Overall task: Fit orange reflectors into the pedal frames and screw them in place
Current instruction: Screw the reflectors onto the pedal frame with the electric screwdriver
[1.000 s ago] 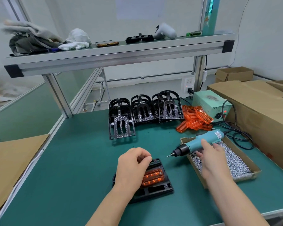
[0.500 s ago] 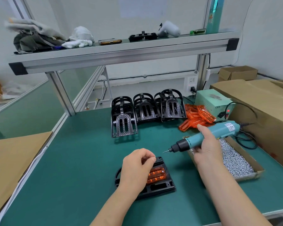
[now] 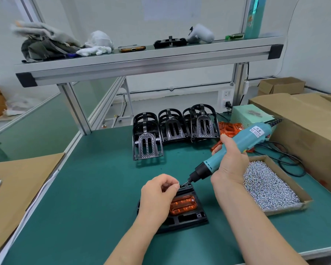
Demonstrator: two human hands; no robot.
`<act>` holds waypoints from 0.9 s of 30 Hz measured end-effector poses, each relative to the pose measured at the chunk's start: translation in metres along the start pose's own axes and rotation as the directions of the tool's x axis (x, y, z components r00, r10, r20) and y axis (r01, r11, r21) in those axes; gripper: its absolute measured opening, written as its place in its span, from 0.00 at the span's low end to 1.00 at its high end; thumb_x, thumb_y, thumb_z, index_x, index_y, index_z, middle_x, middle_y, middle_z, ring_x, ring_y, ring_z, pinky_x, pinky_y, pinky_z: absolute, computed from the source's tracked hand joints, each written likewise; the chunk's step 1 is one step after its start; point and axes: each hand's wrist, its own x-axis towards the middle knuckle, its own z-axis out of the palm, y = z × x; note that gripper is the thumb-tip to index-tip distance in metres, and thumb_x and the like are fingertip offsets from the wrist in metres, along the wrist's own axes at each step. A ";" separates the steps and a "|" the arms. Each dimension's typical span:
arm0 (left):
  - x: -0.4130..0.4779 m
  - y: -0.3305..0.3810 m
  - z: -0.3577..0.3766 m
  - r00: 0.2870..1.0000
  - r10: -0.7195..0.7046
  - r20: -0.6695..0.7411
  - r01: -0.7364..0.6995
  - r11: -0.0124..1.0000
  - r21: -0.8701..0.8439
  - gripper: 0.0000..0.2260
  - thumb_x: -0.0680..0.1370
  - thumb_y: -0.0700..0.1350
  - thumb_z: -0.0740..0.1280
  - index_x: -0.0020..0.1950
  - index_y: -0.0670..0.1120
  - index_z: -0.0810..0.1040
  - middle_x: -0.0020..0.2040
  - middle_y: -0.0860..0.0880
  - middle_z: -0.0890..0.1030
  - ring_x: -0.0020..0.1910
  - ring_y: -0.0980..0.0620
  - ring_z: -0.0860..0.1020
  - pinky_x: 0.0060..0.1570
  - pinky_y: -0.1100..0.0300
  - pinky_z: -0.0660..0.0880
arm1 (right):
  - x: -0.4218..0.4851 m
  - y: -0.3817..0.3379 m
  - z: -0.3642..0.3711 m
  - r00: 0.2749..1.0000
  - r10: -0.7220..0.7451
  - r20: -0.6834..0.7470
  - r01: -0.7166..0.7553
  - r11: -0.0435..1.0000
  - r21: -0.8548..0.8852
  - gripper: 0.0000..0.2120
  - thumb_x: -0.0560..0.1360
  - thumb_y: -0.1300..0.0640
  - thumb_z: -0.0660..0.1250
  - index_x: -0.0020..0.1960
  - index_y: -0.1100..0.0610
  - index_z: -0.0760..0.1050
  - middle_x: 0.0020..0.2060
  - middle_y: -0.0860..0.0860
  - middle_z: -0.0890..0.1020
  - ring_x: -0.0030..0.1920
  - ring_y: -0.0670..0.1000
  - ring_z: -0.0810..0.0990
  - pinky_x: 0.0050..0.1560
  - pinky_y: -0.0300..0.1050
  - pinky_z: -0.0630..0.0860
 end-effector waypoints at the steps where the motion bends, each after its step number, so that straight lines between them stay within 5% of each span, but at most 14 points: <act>1: 0.000 -0.001 -0.001 1.000 -0.009 0.007 0.009 1.000 -0.019 0.10 0.75 0.40 0.72 0.37 0.54 0.82 0.38 0.53 0.84 0.42 0.52 0.81 0.46 0.61 0.77 | -0.001 0.000 0.001 1.000 0.006 0.001 -0.006 1.000 0.009 0.12 0.71 0.62 0.74 0.46 0.56 0.71 0.23 0.46 0.76 0.23 0.45 0.74 0.27 0.38 0.73; 27: -0.005 -0.003 -0.006 0.998 -0.049 0.032 0.053 0.985 -0.165 0.11 0.75 0.39 0.72 0.39 0.55 0.83 0.39 0.51 0.84 0.41 0.51 0.80 0.49 0.52 0.79 | -0.010 0.001 0.009 0.999 0.045 -0.018 -0.045 0.999 0.027 0.14 0.71 0.61 0.75 0.49 0.55 0.70 0.24 0.44 0.76 0.24 0.46 0.74 0.27 0.38 0.75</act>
